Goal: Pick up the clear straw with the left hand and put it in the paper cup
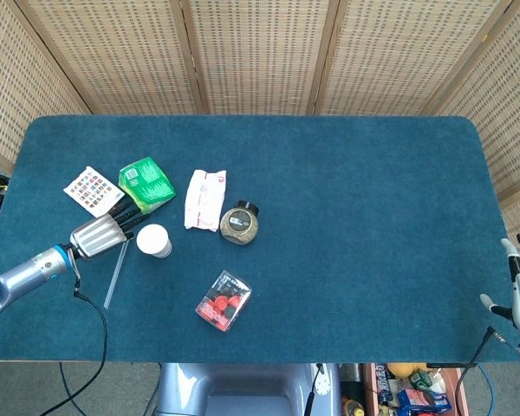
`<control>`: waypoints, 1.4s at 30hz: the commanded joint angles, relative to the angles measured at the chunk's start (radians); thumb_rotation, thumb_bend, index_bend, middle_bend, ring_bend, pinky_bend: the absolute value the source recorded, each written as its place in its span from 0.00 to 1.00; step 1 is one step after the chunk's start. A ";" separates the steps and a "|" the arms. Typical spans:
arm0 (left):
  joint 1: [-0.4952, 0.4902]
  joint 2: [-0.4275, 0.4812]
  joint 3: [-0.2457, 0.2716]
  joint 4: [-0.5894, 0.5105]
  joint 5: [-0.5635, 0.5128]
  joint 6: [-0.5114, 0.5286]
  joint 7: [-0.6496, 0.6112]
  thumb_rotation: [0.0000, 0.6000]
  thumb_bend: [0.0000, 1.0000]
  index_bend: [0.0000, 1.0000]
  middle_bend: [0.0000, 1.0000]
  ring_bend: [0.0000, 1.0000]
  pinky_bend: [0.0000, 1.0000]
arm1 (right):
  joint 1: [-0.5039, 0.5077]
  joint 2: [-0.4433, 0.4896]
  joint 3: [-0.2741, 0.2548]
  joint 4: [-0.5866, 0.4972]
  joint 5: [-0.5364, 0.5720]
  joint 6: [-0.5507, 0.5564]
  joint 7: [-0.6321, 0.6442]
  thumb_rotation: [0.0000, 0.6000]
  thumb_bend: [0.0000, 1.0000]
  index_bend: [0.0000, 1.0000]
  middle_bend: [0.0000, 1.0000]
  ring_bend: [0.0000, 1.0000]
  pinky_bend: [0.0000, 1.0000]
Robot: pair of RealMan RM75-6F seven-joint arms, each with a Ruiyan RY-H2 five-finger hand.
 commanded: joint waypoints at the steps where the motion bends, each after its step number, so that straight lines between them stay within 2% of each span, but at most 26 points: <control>1: -0.003 0.003 0.007 0.002 -0.005 -0.008 -0.017 1.00 0.41 0.44 0.00 0.00 0.00 | -0.001 0.000 0.000 -0.003 0.000 0.002 -0.001 1.00 0.00 0.00 0.00 0.00 0.00; 10: -0.026 0.018 0.045 0.001 0.005 -0.039 -0.010 1.00 0.40 0.45 0.00 0.00 0.00 | 0.000 0.002 0.001 -0.010 0.000 0.002 -0.004 1.00 0.00 0.00 0.00 0.00 0.00; 21: -0.030 -0.011 0.073 -0.010 0.005 -0.054 0.003 1.00 0.41 0.45 0.00 0.00 0.00 | 0.006 0.005 0.000 -0.015 -0.004 -0.007 -0.004 1.00 0.00 0.00 0.00 0.00 0.00; 42: -0.032 -0.043 0.080 -0.007 -0.021 -0.090 -0.021 1.00 0.40 0.49 0.00 0.00 0.00 | 0.004 0.009 -0.004 -0.026 -0.012 0.001 -0.008 1.00 0.00 0.00 0.00 0.00 0.00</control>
